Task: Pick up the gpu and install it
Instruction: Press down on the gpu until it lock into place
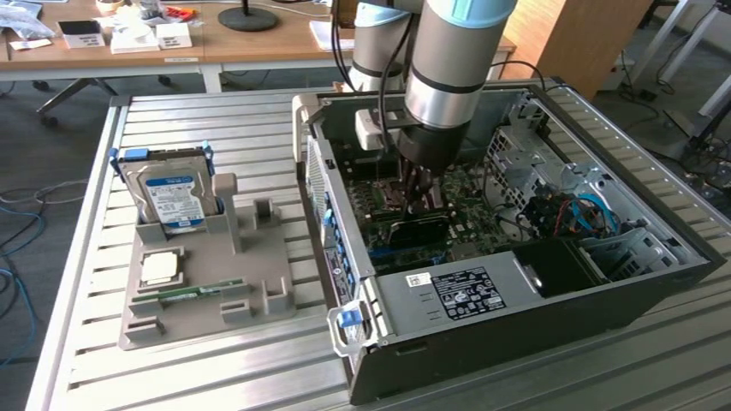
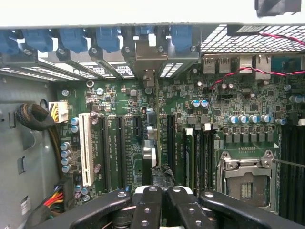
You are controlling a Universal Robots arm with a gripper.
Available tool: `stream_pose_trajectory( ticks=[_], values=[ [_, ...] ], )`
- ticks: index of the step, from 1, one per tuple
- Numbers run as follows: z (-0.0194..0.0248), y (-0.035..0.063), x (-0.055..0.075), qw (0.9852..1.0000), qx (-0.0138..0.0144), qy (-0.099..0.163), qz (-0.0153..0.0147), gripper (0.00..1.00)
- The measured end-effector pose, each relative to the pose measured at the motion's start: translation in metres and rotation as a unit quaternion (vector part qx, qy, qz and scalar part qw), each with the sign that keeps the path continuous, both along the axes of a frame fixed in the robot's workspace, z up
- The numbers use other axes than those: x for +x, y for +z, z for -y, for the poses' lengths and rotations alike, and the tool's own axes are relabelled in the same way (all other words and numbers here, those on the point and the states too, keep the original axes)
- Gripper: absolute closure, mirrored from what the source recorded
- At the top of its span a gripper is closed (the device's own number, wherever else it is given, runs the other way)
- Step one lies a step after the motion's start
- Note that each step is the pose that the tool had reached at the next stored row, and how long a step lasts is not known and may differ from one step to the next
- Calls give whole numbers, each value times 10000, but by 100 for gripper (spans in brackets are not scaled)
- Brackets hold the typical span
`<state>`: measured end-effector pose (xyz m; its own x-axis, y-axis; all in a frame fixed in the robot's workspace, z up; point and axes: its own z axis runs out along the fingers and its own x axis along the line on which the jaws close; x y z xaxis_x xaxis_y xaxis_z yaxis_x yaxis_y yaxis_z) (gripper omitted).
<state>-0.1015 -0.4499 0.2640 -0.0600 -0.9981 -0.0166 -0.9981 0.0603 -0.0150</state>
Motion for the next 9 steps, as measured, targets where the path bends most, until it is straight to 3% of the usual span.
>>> stream_pose_trajectory(
  ticks=[9],
  values=[
    [0,-12,0,10000,-1,0,-1,89]
  ],
)
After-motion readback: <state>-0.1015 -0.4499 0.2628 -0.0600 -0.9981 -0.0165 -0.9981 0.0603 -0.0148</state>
